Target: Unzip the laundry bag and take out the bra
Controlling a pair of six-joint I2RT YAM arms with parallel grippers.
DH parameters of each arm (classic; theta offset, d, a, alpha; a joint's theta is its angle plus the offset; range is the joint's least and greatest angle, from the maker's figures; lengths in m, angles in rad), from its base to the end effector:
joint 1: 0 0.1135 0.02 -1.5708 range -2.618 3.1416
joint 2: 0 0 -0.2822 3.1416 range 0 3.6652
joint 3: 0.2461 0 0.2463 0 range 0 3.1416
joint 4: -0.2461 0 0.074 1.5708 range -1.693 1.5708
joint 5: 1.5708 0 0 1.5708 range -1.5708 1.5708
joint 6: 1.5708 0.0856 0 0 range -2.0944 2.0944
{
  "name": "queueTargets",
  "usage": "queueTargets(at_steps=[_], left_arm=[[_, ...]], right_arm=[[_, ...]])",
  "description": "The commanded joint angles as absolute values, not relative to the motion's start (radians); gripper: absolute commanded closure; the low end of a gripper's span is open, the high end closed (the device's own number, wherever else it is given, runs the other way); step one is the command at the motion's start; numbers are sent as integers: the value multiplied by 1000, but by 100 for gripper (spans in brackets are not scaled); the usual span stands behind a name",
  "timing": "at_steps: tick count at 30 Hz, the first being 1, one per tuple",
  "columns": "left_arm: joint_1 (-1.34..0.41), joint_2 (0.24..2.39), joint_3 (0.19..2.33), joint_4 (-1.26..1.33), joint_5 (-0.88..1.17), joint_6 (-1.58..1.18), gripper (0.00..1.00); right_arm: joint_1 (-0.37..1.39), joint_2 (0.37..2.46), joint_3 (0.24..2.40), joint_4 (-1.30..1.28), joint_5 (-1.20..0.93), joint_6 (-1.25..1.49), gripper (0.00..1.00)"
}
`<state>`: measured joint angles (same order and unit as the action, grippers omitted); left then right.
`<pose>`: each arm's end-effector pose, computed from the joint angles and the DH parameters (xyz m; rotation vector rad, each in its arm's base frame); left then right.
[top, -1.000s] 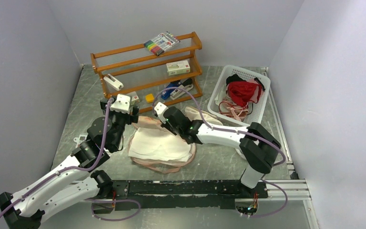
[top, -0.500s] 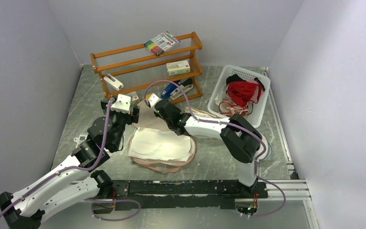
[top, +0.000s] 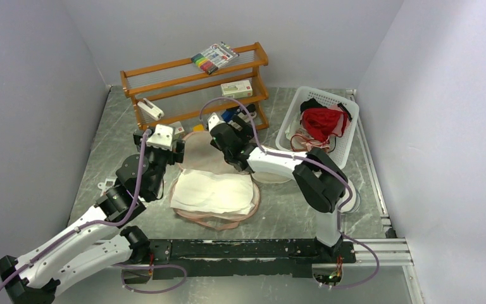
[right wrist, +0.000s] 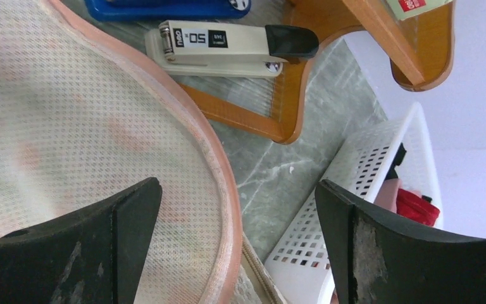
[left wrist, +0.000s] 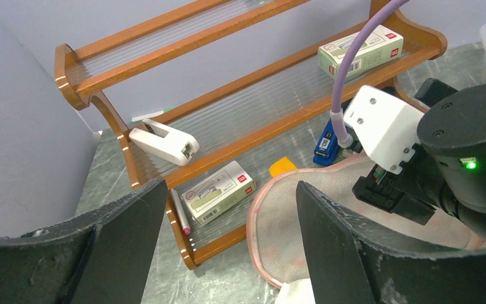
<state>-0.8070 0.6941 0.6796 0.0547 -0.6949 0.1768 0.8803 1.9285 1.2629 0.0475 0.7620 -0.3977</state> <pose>0.1658 -0.0939 0.3562 0.2018 1.5267 0.0312 0.3351 0.3128 0.1988 -0.8617 1.8536 -0.5318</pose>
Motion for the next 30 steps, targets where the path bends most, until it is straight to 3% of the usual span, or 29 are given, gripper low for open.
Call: queueTargets(at_steps=[1,9,15,30], left_arm=[[-799,682,716,45,-682,165,15],[-797,671,716,46,-671,160,14],[-788,686,722,43,-650,149,15],[-719,718,734,27,-571,105,16]], right_arm=[[887,1835,1311,-63,655,-282,6],[917,1479,1044,-93,113,-109,2],[923,1351,872,-142,-78,104,2],[901,1171,656,-266,146,755,13]])
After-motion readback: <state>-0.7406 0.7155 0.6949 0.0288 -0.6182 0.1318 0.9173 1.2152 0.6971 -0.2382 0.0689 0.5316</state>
